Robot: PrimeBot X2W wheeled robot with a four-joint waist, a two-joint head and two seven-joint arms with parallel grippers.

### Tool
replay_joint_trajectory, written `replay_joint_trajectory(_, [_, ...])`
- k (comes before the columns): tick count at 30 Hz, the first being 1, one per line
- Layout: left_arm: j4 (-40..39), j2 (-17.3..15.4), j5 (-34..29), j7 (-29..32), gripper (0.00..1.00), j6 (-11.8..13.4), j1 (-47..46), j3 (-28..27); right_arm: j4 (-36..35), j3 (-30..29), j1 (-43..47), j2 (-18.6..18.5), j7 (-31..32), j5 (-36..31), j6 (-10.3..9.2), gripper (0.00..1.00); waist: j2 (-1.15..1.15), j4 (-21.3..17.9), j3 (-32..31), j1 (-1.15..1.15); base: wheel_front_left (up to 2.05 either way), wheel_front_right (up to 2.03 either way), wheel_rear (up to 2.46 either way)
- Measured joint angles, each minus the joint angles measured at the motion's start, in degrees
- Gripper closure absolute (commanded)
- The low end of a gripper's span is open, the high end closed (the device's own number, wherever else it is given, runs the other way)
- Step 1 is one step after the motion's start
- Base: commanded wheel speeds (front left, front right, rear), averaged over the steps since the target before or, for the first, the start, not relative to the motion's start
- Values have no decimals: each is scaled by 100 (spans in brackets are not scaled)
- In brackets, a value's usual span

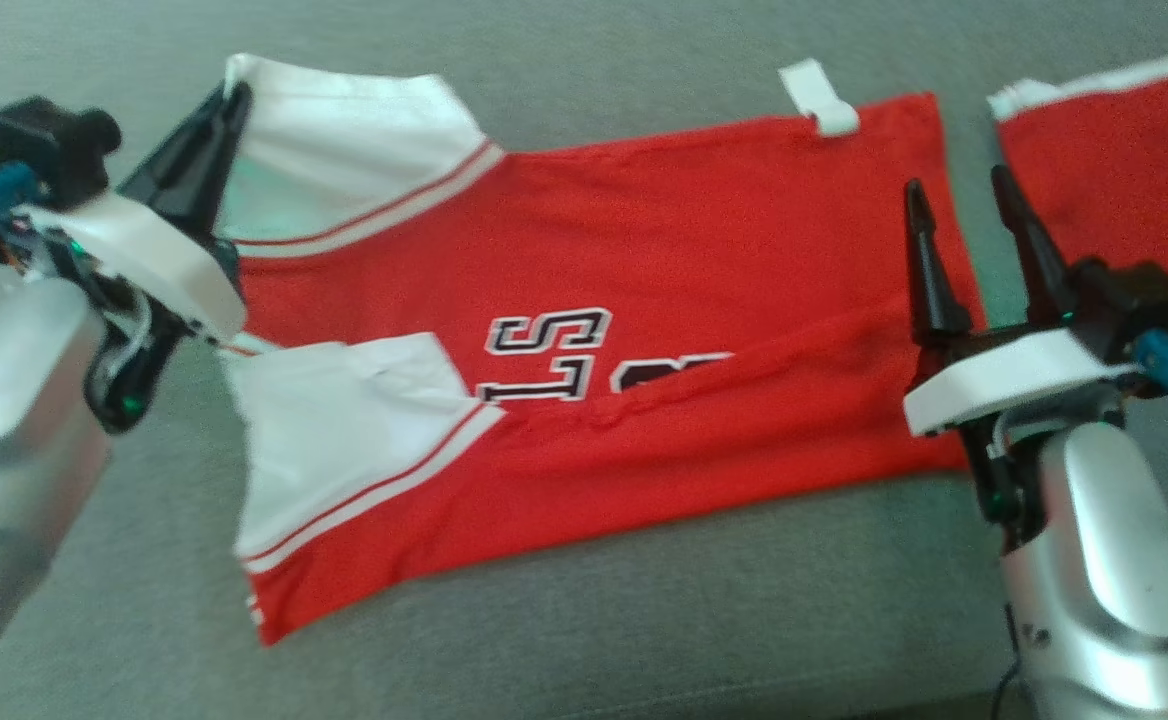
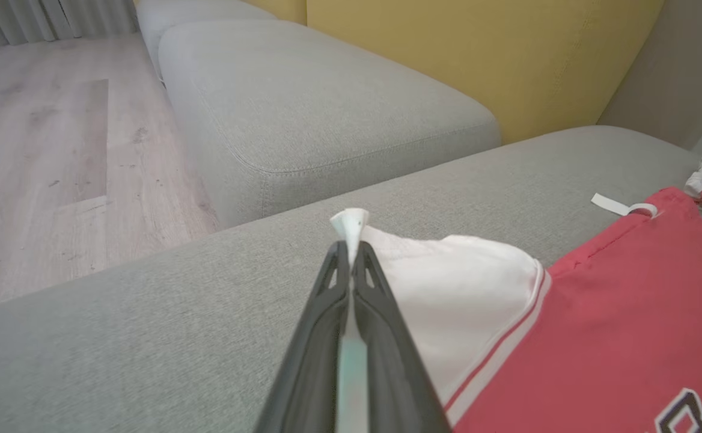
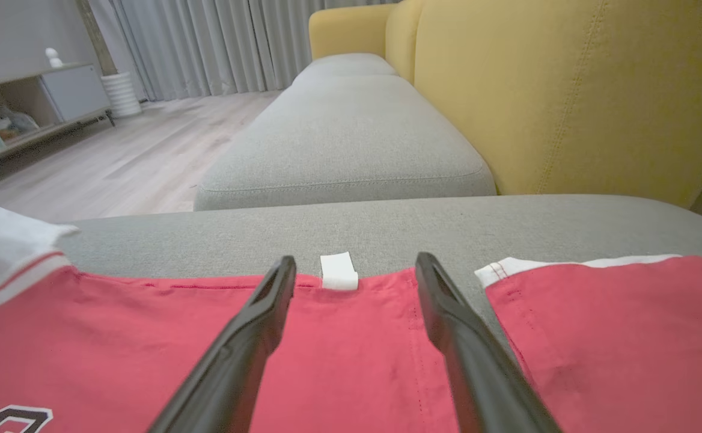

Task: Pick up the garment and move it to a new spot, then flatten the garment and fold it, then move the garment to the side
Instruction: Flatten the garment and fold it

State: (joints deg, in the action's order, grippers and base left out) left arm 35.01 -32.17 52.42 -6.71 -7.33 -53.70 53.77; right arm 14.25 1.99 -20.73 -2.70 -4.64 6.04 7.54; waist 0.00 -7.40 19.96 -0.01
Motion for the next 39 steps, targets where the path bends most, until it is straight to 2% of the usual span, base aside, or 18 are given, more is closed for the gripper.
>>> replay_joint_trajectory(6, [-604,-30,-1,-102,100,126,349,48,57,-300,-322,-120,850,-166,0,0,0,453,-256,0,0,0,0])
replay_joint_trajectory(10, [-1116,-110,-107,-38,100,285,647,263,419,-268,-791,-556,1510,-185,0,0,0,807,-355,0,0,0,0])
replay_joint_trajectory(16, [-1702,-130,-210,119,100,448,825,443,1551,-119,-1523,-1163,2384,-203,0,0,0,1158,-319,1,0,0,0])
replay_joint_trajectory(20, [-1898,-126,-252,169,100,491,823,547,2271,118,-1757,-1458,2681,-279,0,0,0,1263,-197,2,0,0,0])
replay_joint_trajectory(27, [-2037,-127,-269,220,100,533,809,553,3021,871,-2271,-1795,2675,-408,0,0,0,1345,-2,1,0,0,0])
replay_joint_trajectory(28, [-2038,-124,-275,221,100,533,809,553,3108,987,-2374,-1807,2661,-361,0,11,0,1350,19,2,0,0,0])
replay_joint_trajectory(29, [-2038,-116,-275,237,100,533,806,554,3197,1073,-2458,-1807,2628,-255,0,78,0,1355,34,2,0,0,0])
replay_joint_trajectory(30, [-2038,-116,-275,257,100,533,798,555,3272,1196,-2518,-1808,2622,-168,0,100,0,1357,44,2,0,0,0])
replay_joint_trajectory(32, [-2024,-122,-274,260,100,532,749,554,3408,1523,-2597,-1833,2453,-35,0,100,0,1341,52,2,0,0,0])
replay_joint_trajectory(39, [-1753,-209,-248,233,100,564,675,471,3650,1722,-2789,-1840,1772,390,0,100,0,1137,-79,2,0,0,0])
